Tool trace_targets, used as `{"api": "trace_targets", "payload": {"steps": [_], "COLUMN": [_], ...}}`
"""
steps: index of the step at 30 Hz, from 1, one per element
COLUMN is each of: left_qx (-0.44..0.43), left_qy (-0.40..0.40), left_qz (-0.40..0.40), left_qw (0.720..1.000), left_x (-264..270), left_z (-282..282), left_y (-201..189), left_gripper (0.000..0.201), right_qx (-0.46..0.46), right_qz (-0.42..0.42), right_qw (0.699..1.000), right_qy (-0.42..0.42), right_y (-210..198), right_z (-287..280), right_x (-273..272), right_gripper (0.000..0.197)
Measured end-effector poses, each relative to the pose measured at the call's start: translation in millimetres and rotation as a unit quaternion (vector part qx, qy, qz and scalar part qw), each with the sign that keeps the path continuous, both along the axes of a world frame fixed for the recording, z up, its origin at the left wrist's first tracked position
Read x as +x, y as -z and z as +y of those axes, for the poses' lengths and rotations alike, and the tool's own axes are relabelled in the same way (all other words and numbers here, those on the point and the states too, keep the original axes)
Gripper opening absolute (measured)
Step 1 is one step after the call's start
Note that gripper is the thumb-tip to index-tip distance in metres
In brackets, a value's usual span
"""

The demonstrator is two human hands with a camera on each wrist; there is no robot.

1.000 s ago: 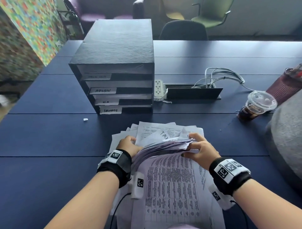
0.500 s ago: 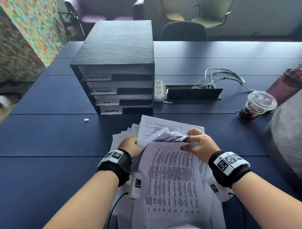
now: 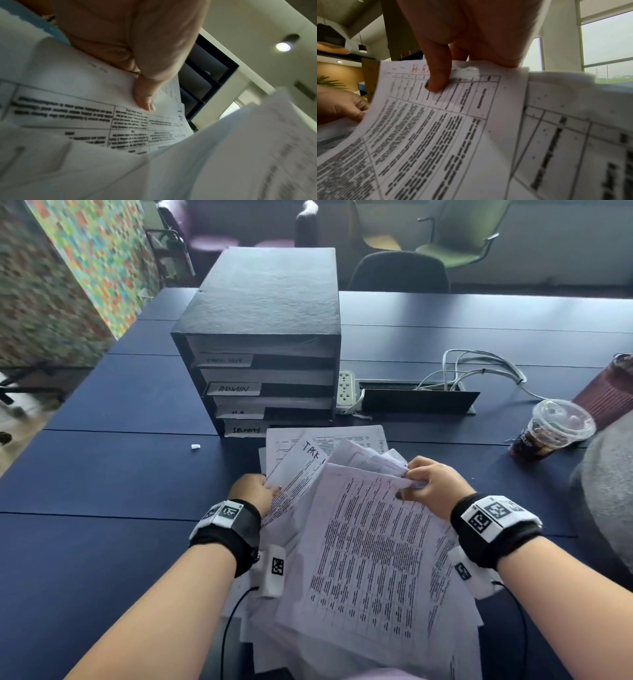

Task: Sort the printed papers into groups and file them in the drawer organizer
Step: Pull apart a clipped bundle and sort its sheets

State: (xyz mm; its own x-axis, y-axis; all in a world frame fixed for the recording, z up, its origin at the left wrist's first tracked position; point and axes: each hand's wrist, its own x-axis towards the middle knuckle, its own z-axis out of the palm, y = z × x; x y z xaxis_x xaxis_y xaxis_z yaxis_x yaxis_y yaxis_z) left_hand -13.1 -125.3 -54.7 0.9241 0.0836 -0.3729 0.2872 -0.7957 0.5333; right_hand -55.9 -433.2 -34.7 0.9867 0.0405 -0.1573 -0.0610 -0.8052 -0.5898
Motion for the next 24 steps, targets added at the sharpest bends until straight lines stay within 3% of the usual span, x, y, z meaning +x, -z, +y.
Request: {"api": "trace_targets", "payload": {"steps": [4, 7, 9, 14, 20, 24], "left_qx": [0.049, 0.034, 0.051, 0.069, 0.02, -0.047], "left_qy": [0.011, -0.026, -0.035, -0.022, -0.067, -0.071], "left_qz": [-0.011, -0.027, -0.042, -0.154, -0.284, -0.411], "left_qw": [0.999, 0.999, 0.997, 0.985, 0.956, 0.908], "left_x": [-4.2, -9.0, -11.0, -11.3, -2.9, -0.4], "left_z": [-1.3, -0.2, 3.2, 11.2, 14.8, 15.2], "left_y": [7.0, 7.6, 5.1, 4.2, -30.1, -65.4], "left_gripper": [0.028, 0.055, 0.062, 0.021, 0.025, 0.023], "right_qx": [-0.037, -0.053, -0.065, -0.068, -0.059, -0.076], "right_qz": [0.021, 0.033, 0.038, 0.044, 0.055, 0.075], "right_qw": [0.999, 0.998, 0.997, 0.997, 0.996, 0.994], "right_qy": [0.014, 0.027, 0.021, 0.021, 0.023, 0.018], "right_y": [7.6, 14.5, 17.9, 21.2, 21.9, 25.7], "right_z": [7.8, 7.1, 6.4, 5.9, 6.4, 6.4], "right_x": [-1.0, -3.7, -6.5, -7.7, -10.3, -13.2], "right_gripper": [0.012, 0.012, 0.012, 0.014, 0.007, 0.009]}}
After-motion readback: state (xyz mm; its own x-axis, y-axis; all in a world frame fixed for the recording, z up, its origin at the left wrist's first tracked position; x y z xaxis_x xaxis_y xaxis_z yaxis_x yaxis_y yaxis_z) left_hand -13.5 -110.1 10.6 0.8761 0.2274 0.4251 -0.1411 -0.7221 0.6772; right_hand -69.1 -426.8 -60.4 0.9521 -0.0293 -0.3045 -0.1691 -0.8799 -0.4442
